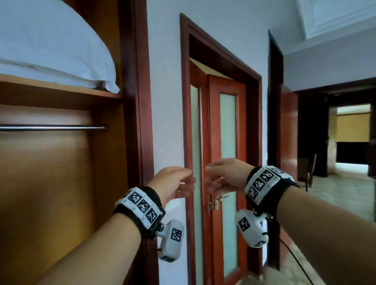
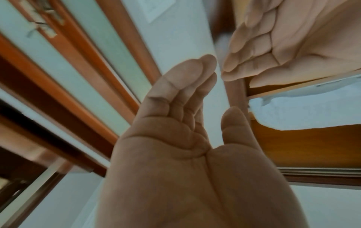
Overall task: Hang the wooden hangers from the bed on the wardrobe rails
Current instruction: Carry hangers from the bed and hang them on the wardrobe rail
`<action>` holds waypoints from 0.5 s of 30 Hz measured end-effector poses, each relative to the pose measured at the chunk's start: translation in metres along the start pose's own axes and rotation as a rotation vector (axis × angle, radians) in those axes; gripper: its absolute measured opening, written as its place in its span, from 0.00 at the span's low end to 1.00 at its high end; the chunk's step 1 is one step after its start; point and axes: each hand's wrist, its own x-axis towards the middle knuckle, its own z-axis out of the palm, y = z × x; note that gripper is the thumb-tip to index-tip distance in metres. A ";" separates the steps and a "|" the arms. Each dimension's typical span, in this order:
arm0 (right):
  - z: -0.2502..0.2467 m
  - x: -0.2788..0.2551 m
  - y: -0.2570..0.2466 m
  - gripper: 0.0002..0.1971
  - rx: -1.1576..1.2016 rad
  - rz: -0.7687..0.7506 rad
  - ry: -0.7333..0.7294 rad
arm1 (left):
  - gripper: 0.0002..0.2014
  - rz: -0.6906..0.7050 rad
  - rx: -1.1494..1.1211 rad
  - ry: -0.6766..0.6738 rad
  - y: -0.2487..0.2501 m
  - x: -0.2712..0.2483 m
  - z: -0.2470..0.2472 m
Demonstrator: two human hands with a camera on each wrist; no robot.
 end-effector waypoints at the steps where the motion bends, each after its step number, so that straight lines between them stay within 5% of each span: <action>1: -0.020 -0.014 0.010 0.12 -0.001 0.024 0.034 | 0.11 -0.008 0.004 -0.028 -0.003 0.000 0.024; 15: -0.319 -0.285 0.169 0.14 0.148 0.356 0.640 | 0.12 -0.136 0.013 -0.572 -0.049 -0.046 0.425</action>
